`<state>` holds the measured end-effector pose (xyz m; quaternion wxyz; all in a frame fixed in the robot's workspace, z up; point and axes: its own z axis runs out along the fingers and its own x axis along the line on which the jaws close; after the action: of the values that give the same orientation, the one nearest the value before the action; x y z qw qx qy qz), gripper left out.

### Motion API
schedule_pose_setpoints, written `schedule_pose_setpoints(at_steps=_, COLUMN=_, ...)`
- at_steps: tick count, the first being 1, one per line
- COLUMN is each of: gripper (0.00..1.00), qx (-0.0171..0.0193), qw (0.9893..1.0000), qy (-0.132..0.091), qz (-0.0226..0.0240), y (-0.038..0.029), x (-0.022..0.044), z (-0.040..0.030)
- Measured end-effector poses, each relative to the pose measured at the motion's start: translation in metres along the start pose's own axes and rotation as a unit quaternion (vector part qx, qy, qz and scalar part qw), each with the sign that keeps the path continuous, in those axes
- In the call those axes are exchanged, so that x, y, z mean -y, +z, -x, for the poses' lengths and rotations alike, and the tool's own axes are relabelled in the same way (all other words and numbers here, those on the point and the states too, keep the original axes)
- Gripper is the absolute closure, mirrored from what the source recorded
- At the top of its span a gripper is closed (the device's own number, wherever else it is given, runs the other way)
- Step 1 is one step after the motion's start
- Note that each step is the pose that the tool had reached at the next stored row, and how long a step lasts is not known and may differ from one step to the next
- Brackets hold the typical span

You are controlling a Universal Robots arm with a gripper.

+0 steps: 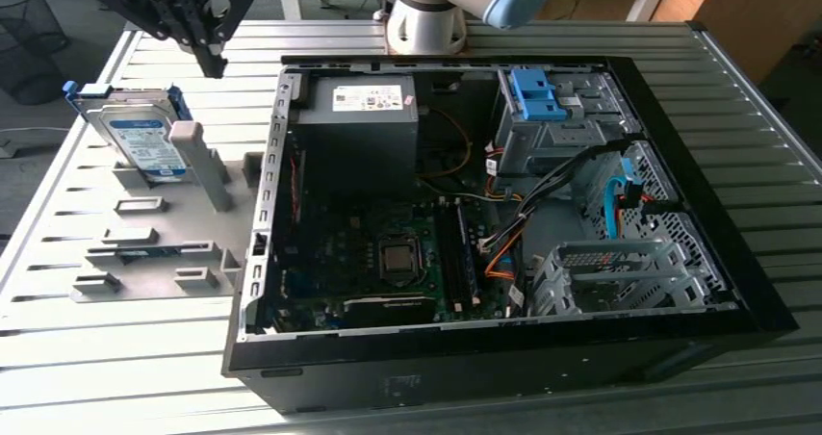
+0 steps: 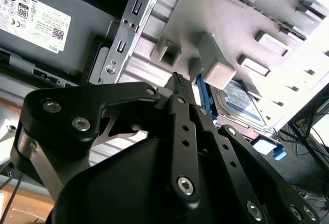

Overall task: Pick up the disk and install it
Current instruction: 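Reach for the disk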

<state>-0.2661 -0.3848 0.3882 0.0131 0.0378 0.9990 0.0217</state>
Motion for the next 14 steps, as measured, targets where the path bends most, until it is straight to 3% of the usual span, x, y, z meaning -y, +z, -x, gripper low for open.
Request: schedule_pose_setpoints(at_steps=14, gripper=0.89, qx=0.0000, qw=1.0000, qy=0.000, qz=0.0000, y=0.0006, x=-0.0043, z=-0.0030)
